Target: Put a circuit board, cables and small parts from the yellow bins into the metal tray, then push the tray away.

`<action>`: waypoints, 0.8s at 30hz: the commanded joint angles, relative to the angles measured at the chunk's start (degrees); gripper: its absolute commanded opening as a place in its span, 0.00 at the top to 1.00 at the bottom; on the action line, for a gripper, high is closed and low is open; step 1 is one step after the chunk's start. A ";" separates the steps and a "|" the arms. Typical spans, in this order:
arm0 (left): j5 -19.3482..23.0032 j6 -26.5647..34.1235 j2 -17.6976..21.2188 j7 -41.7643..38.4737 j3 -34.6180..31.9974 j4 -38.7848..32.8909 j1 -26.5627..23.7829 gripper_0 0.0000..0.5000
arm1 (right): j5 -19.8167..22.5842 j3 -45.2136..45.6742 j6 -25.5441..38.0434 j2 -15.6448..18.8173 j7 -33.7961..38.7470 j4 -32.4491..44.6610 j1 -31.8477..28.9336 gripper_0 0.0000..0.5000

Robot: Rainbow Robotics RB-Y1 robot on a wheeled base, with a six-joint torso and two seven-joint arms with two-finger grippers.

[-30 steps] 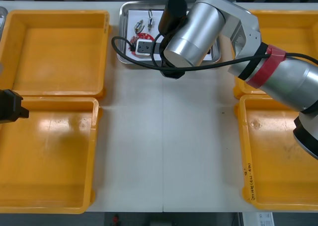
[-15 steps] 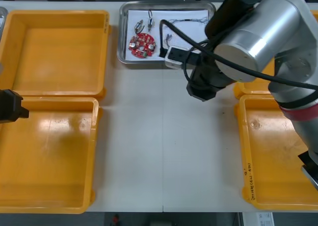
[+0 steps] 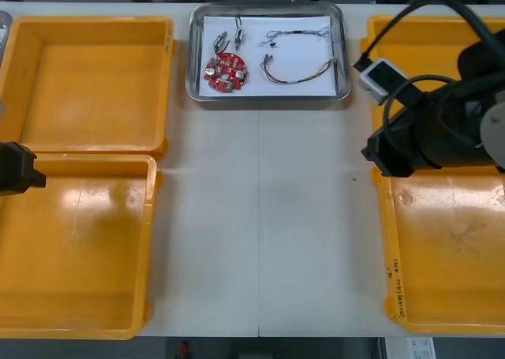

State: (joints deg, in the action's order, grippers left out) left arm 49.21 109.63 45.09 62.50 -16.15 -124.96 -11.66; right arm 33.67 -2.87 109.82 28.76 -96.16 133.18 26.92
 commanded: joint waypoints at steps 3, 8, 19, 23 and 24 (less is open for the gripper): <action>0.45 0.37 2.46 4.91 -1.78 -1.60 0.85 0.00 | 2.54 10.34 0.18 4.64 7.48 3.58 -9.61 0.00; 0.45 0.37 2.46 4.91 -1.78 -1.60 0.85 0.00 | 6.85 20.45 0.18 4.90 8.27 3.58 -15.67 0.00; 0.45 0.37 2.46 4.91 -1.78 -1.60 0.85 0.00 | 5.36 29.15 0.18 7.10 8.36 1.21 -23.23 0.00; 0.45 0.37 2.46 4.91 -1.78 -1.60 0.85 0.00 | 5.71 30.73 0.18 7.01 8.62 -1.60 -23.23 0.00; 0.45 0.37 2.46 4.91 -1.78 -1.60 0.85 0.00 | 5.71 30.91 0.18 7.01 8.71 -2.31 -23.23 0.00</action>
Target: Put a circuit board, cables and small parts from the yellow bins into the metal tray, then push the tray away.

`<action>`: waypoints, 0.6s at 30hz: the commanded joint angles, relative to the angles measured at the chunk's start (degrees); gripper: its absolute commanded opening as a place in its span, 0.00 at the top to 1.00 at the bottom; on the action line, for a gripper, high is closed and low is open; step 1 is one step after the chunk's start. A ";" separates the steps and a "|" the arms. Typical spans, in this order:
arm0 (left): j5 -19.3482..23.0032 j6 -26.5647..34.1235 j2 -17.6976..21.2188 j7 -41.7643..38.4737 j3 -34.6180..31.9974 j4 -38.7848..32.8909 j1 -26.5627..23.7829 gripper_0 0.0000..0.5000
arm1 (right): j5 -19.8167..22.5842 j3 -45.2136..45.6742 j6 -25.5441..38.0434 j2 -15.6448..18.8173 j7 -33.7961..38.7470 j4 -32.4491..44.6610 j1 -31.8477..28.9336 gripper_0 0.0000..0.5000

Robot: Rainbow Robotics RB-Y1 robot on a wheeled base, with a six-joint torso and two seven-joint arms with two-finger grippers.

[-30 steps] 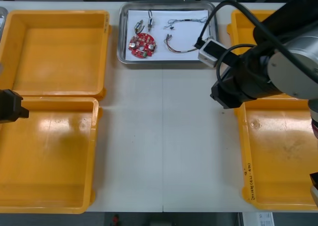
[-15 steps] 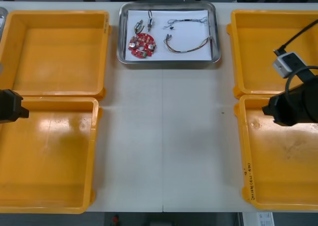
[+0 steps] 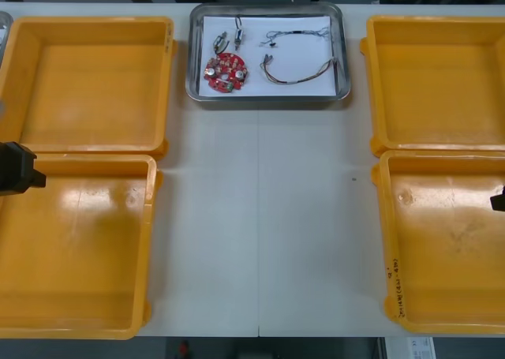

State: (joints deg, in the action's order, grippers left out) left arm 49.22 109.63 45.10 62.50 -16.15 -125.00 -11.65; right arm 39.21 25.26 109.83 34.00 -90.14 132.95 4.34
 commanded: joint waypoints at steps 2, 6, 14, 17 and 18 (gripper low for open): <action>0.44 0.37 2.45 4.91 -1.78 -1.57 0.84 0.00 | 0.17 2.95 0.17 1.77 2.78 -3.31 -0.48 0.00; 0.44 0.37 2.45 4.91 -1.78 -1.57 0.84 0.00 | 0.34 2.95 0.17 1.86 2.69 -7.44 0.49 0.00; 0.44 0.37 2.45 4.91 -1.78 -1.57 0.84 0.00 | 0.08 3.30 0.17 2.21 3.13 -11.75 2.51 0.00; 0.44 0.37 2.45 4.91 -1.78 -1.57 0.84 0.00 | 0.17 3.30 0.17 2.39 3.22 -12.63 3.57 0.00; 0.44 0.37 2.45 4.91 -1.78 -1.57 0.84 0.00 | 0.17 3.39 0.17 2.39 3.39 -12.63 4.01 0.00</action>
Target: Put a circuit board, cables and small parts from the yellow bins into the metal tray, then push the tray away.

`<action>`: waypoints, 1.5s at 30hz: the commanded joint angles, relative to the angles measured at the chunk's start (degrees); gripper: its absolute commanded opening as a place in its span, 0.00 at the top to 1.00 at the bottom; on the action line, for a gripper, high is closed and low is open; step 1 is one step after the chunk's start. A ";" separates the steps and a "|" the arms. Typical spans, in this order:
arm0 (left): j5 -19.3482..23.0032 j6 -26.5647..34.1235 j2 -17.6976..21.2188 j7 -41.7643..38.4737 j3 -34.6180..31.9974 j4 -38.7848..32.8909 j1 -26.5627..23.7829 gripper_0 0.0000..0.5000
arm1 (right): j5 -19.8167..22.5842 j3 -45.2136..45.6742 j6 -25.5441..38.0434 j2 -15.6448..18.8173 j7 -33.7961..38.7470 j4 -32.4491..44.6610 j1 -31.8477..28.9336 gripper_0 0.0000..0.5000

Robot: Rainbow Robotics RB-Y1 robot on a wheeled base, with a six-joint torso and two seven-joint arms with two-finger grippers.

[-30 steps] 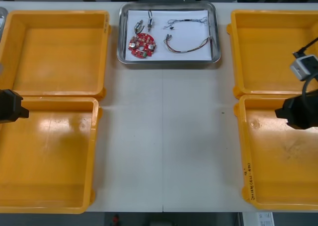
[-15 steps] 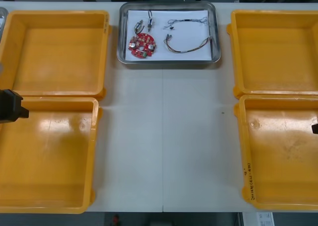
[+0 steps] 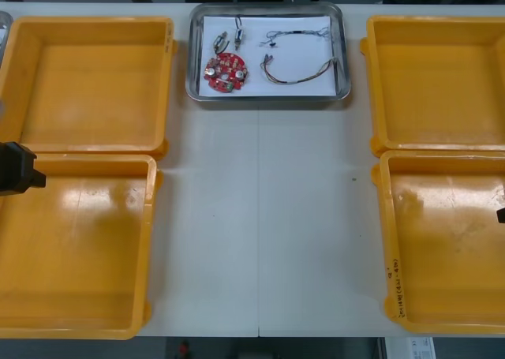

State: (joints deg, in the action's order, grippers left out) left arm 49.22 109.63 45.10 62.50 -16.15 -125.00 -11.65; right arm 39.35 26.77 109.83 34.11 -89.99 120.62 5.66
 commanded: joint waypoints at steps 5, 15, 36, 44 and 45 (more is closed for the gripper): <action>0.44 0.37 2.45 4.91 -1.78 -1.56 0.84 0.00 | -0.50 0.74 0.17 2.89 4.39 -0.30 4.71 0.00; 0.44 0.37 2.45 4.91 -1.78 -1.56 0.84 0.00 | 0.82 -1.63 0.17 6.58 7.47 -0.30 7.00 0.00; 0.44 0.37 2.45 4.91 -1.78 -1.56 0.84 0.00 | 3.19 -4.45 0.17 7.81 7.82 -3.73 9.11 0.00; 0.44 0.37 2.45 4.91 -1.78 -1.56 0.84 0.00 | 3.19 -4.45 0.17 7.81 7.82 -3.73 9.11 0.00; 0.44 0.37 2.45 4.91 -1.78 -1.56 0.84 0.00 | 3.19 -4.45 0.17 7.81 7.82 -3.73 9.11 0.00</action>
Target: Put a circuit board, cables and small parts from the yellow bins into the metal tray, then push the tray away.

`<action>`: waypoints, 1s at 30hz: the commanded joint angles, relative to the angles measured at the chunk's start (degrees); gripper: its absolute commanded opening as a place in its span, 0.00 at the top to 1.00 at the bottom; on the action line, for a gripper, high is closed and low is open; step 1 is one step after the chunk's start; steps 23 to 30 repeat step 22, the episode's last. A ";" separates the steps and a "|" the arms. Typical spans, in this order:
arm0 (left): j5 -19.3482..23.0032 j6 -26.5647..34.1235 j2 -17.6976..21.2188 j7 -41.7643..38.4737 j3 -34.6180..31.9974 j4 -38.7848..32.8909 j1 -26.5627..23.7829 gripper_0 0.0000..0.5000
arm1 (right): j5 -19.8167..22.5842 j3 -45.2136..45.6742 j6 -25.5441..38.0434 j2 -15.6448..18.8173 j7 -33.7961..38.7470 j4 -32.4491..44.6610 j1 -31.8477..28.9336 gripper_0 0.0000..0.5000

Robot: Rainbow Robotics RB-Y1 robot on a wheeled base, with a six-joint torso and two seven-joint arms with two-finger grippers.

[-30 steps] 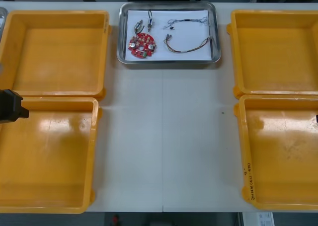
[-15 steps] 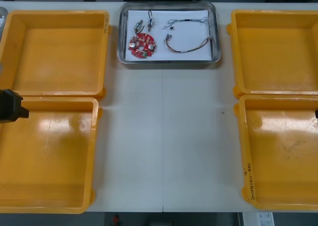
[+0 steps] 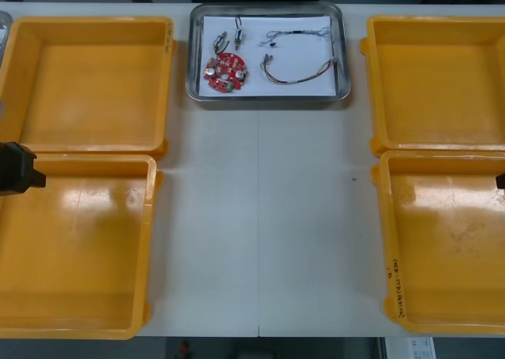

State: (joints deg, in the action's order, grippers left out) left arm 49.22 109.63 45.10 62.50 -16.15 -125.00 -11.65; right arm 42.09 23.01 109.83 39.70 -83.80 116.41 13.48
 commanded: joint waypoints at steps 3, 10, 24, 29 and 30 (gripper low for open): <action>0.44 0.37 2.45 4.91 -1.78 -1.56 0.84 0.00 | 0.45 -0.68 0.17 2.23 1.62 0.48 1.28 0.00; 0.44 0.37 2.45 4.91 -1.78 -1.56 0.84 0.00 | 0.45 -0.68 0.17 2.23 1.62 0.48 1.28 0.00; 0.44 0.37 2.45 4.91 -1.78 -1.56 0.84 0.00 | 0.45 -0.68 0.17 2.23 1.62 0.48 1.28 0.00; 0.44 0.37 2.45 4.91 -1.78 -1.56 0.84 0.00 | 0.45 -0.68 0.17 2.23 1.62 0.48 1.28 0.00; 0.44 0.37 2.45 4.91 -1.78 -1.56 0.84 0.00 | 0.45 -0.68 0.17 2.23 1.62 0.48 1.28 0.00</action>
